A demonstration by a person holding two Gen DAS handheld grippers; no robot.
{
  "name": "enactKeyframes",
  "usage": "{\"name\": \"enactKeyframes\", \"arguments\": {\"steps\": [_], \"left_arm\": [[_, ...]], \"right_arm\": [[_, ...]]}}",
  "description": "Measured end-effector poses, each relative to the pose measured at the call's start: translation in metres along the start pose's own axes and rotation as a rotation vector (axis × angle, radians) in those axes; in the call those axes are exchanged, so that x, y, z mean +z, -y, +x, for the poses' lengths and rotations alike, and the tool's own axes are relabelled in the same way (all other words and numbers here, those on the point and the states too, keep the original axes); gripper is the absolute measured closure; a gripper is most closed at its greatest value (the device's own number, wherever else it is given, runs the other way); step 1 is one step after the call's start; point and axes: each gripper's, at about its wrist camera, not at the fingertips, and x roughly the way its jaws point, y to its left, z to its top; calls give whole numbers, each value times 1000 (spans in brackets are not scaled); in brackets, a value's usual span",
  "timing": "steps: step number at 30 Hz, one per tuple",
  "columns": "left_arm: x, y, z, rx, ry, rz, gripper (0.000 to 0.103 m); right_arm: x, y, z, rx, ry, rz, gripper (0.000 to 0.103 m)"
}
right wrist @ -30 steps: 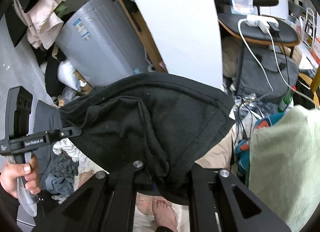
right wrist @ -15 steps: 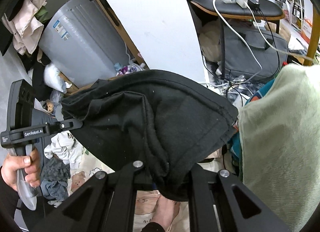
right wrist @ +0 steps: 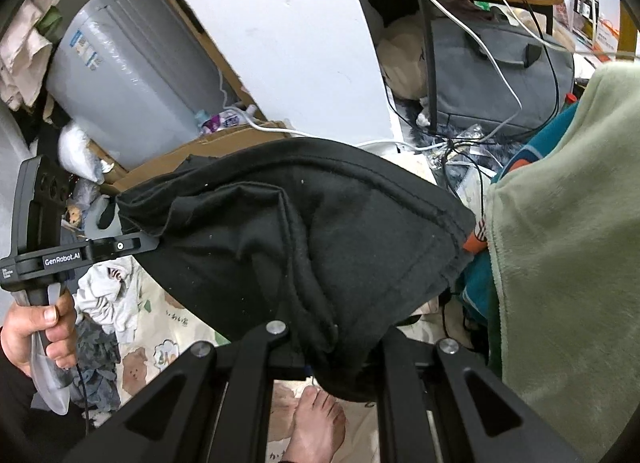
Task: Fold clothes
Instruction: 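Carry the held shirt with both grippers toward the bedsheet corner by the wall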
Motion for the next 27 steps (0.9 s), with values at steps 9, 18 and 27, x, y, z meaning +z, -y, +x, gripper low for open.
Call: {"name": "enactKeyframes", "arguments": {"steps": [9,18,27], "left_arm": [[18,-4,31,-70,-18,33,101],[26,-16,42,-95,-7,20,101],[42,-44,61,-63,-4,-8,101]], "right_arm": [[7,34,20,-49,9,66,95],[13,42,35,-48,1,95,95],[29,41,74,-43,-13,81,95]]}}
